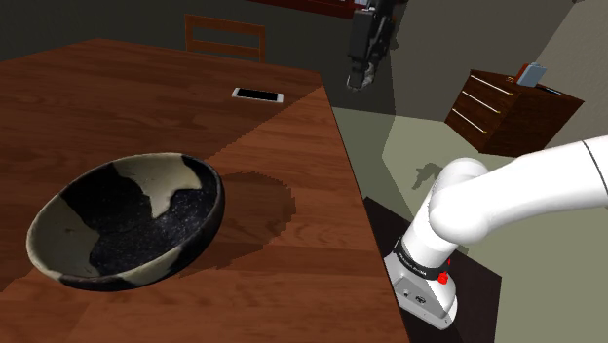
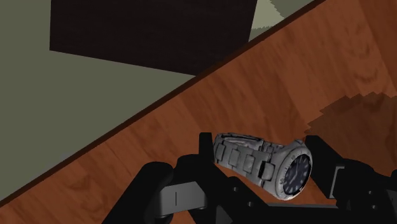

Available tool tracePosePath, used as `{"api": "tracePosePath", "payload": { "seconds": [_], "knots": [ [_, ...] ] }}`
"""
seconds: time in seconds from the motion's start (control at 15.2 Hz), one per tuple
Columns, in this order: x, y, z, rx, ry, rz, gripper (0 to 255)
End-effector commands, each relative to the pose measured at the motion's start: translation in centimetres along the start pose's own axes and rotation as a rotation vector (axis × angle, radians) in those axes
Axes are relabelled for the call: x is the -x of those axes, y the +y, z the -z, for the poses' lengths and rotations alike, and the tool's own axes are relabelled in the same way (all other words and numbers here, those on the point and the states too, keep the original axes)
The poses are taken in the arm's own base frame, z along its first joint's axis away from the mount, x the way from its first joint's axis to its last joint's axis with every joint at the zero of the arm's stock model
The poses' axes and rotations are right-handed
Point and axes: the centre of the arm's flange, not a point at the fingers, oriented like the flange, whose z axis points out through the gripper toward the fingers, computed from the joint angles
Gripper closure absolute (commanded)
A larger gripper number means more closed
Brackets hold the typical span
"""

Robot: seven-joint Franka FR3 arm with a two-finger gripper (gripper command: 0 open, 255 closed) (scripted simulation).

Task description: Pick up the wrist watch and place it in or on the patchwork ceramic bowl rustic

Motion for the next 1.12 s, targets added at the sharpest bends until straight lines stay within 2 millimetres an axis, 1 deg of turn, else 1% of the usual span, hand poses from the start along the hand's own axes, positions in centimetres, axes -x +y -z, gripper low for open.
{"api": "tracePosePath", "payload": {
  "seconds": [0.0, 1.06],
  "knots": [
    [-0.7, -2.2, -0.1, 0.000, 0.000, 0.000, 255],
    [-6.7, -22.4, -1.1, -0.001, 0.000, 0.000, 255]
  ]
}}
